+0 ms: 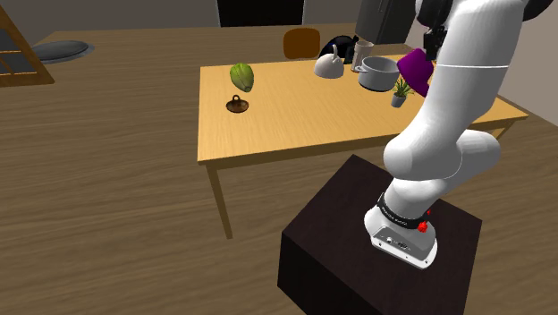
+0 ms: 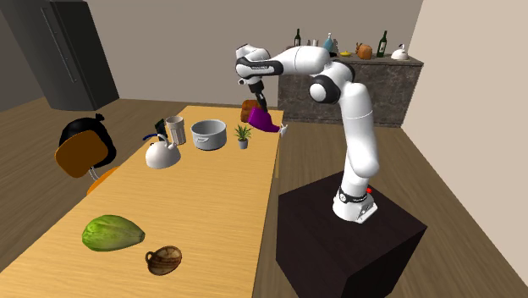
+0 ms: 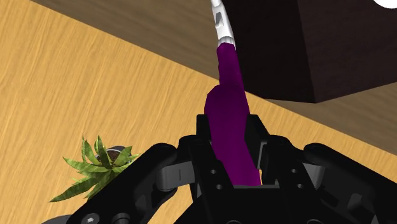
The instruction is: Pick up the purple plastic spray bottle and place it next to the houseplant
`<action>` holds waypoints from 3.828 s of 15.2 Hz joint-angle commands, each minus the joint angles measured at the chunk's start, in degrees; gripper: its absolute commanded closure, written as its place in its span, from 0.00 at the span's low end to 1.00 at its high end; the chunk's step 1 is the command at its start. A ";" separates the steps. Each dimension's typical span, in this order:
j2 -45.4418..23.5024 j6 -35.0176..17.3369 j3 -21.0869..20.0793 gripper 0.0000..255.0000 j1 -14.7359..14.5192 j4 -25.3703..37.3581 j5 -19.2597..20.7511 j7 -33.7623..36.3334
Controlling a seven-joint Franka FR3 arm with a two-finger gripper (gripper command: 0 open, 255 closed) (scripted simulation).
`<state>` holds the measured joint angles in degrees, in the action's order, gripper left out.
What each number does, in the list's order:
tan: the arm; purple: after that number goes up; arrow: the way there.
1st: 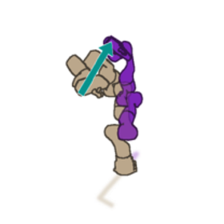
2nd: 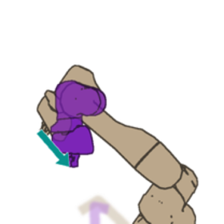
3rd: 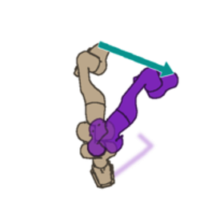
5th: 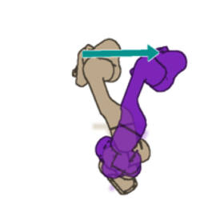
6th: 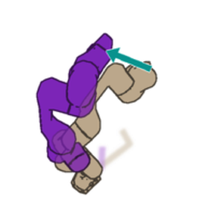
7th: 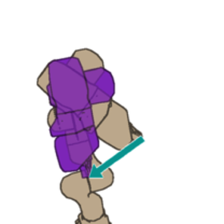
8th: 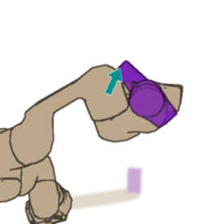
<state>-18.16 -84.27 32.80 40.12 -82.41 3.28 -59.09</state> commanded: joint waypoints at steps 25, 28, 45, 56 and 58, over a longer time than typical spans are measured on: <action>-2.79 -18.67 -1.07 1.00 -0.32 -16.42 -1.47 2.19; -3.66 -20.66 -1.28 1.00 -0.17 -17.63 -1.88 2.25; -7.57 -27.54 -2.25 1.00 0.61 -20.99 -3.66 2.21; -6.65 -22.00 -2.09 0.00 0.25 -16.33 -3.27 2.47; -6.53 -20.52 -2.07 0.00 0.20 -14.96 -3.22 2.50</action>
<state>-24.73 -105.67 30.74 40.38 -98.14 0.04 -56.67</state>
